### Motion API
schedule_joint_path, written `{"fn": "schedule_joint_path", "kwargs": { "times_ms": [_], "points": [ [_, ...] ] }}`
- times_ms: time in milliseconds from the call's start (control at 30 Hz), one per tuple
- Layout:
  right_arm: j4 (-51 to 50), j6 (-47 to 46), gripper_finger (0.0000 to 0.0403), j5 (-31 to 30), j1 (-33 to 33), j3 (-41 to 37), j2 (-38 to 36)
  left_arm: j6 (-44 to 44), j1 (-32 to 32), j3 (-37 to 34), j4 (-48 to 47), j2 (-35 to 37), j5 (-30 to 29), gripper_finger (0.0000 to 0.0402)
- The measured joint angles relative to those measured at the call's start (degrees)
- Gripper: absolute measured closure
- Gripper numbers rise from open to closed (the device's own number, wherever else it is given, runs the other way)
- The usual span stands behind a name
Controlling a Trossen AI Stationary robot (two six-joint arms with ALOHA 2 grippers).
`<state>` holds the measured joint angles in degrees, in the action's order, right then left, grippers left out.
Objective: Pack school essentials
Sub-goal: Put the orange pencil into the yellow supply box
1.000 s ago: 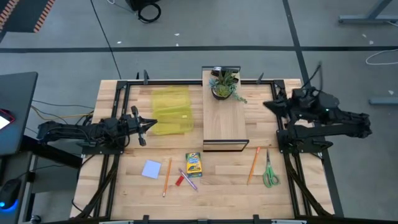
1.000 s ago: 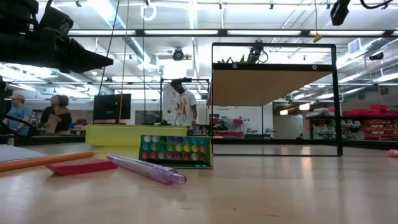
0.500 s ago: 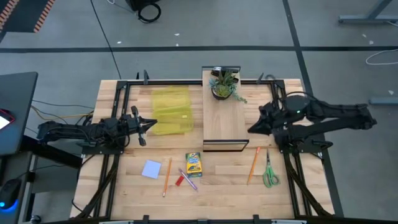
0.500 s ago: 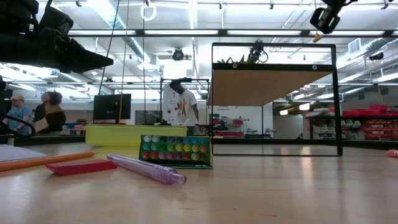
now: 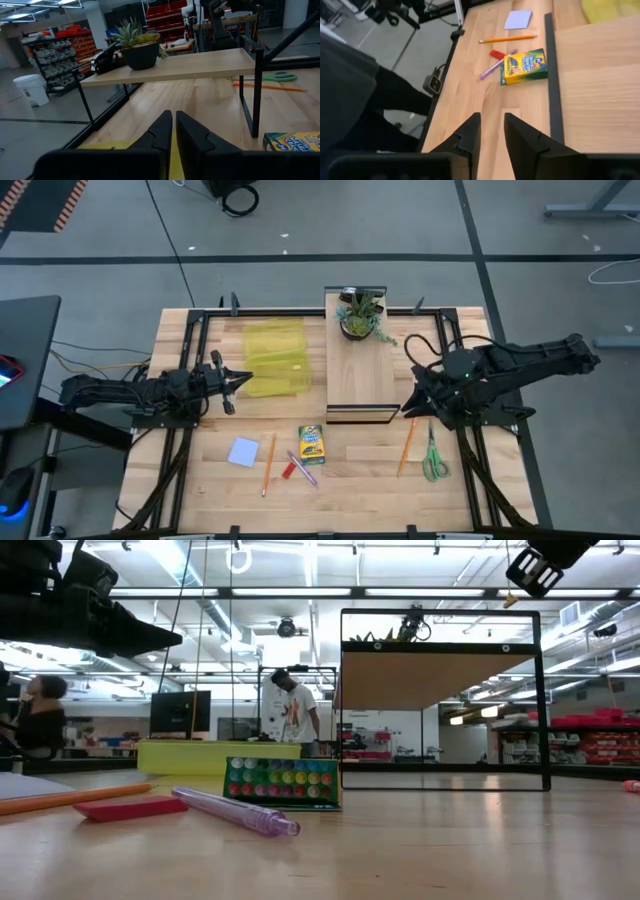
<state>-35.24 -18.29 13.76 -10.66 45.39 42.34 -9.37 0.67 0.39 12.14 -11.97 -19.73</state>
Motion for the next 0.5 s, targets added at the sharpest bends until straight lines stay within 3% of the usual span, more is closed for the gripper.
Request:
{"fn": "schedule_joint_path", "kwargs": {
  "times_ms": [300,500],
  "points": [
    [-3.4,3.0,0.0253,-0.1,-7.3,0.0,3.7,0.0,0.0,0.0,0.0,0.0,0.0,0.0364],
    [-3.5,8.1,0.0249,-0.5,-13.6,0.0,8.6,0.0,0.0,0.0,0.0,0.0,0.0,0.0367]
  ]
}}
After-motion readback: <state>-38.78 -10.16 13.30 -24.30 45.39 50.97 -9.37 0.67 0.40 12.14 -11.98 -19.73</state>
